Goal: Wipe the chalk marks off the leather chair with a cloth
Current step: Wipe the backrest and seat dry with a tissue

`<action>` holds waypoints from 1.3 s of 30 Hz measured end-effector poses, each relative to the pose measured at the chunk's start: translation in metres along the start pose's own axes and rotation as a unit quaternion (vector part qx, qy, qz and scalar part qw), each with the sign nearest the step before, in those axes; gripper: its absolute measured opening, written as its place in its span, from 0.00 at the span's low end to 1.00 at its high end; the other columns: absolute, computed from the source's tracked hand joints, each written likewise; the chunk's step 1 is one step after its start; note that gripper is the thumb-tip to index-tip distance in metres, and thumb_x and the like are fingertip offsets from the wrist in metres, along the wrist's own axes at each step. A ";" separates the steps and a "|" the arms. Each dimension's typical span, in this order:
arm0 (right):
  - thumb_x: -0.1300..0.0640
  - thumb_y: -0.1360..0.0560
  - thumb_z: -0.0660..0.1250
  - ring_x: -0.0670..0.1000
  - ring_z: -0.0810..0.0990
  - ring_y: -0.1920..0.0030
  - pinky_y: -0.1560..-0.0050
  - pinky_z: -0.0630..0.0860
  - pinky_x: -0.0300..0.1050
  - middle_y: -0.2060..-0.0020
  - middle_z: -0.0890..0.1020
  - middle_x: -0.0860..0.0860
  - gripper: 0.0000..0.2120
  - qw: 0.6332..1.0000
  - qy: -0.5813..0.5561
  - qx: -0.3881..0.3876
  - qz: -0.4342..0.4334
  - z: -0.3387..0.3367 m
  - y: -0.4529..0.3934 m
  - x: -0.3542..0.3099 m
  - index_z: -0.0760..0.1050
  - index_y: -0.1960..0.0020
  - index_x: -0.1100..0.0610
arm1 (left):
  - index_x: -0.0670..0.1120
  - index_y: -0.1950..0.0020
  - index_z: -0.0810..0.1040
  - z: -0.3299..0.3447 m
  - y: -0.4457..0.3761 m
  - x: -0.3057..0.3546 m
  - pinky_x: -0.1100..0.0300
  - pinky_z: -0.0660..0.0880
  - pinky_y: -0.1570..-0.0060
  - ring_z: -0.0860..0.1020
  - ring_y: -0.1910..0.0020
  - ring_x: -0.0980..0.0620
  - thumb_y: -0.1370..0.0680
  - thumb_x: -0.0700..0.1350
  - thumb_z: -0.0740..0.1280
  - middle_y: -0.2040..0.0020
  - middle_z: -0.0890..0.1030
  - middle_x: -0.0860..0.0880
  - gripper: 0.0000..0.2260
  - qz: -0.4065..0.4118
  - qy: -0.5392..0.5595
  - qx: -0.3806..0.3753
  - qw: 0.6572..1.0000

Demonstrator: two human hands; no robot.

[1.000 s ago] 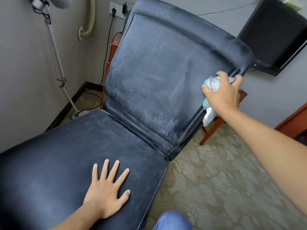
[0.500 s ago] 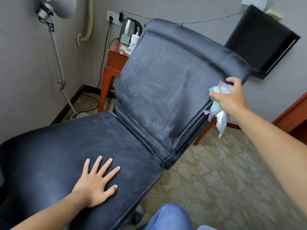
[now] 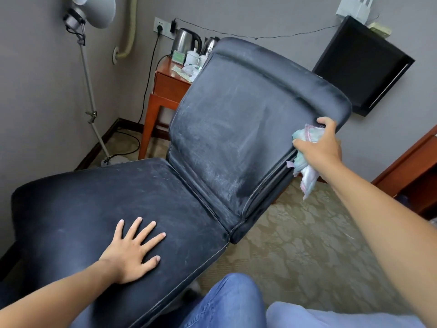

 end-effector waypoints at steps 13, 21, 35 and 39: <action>0.48 0.26 0.74 0.66 0.78 0.57 0.62 0.74 0.52 0.43 0.67 0.59 0.26 0.936 0.245 0.096 -0.233 -0.063 0.092 -0.053 0.66 0.38 0.59 | 0.41 0.55 0.80 -0.010 0.000 0.059 0.25 0.69 0.47 0.74 0.50 0.37 0.31 0.60 0.61 0.52 0.77 0.36 0.22 -0.045 0.091 0.051 0.994; 0.50 0.28 0.74 0.61 0.77 0.49 0.63 0.68 0.49 0.43 0.75 0.57 0.21 0.864 0.374 0.170 -0.292 -0.045 0.037 -0.094 0.74 0.38 0.53 | 0.56 0.36 0.85 -0.005 -0.023 0.080 0.23 0.61 0.38 0.82 0.37 0.34 0.29 0.64 0.64 0.36 0.84 0.46 0.26 0.000 0.081 0.042 0.996; 0.54 0.38 0.75 0.54 0.76 0.61 0.73 0.49 0.43 0.58 0.76 0.51 0.13 0.664 0.556 -0.046 -0.498 0.094 0.078 -0.072 0.77 0.55 0.51 | 0.54 0.37 0.86 0.002 -0.038 0.085 0.19 0.59 0.35 0.75 0.33 0.30 0.30 0.65 0.65 0.36 0.84 0.44 0.28 0.022 0.136 0.061 0.989; 0.57 0.30 0.71 0.63 0.77 0.50 0.68 0.63 0.49 0.45 0.76 0.60 0.16 0.773 0.509 0.144 -0.350 0.003 -0.027 -0.134 0.76 0.43 0.58 | 0.49 0.44 0.87 -0.012 -0.054 0.088 0.21 0.64 0.41 0.77 0.46 0.31 0.29 0.61 0.62 0.48 0.82 0.39 0.24 0.034 0.138 0.077 0.987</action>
Point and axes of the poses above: each hand's wrist, its own y-axis away from the middle knuckle, its own z-axis out of the palm, x = y × z, the point moved 7 cm from there along -y, towards the middle knuckle
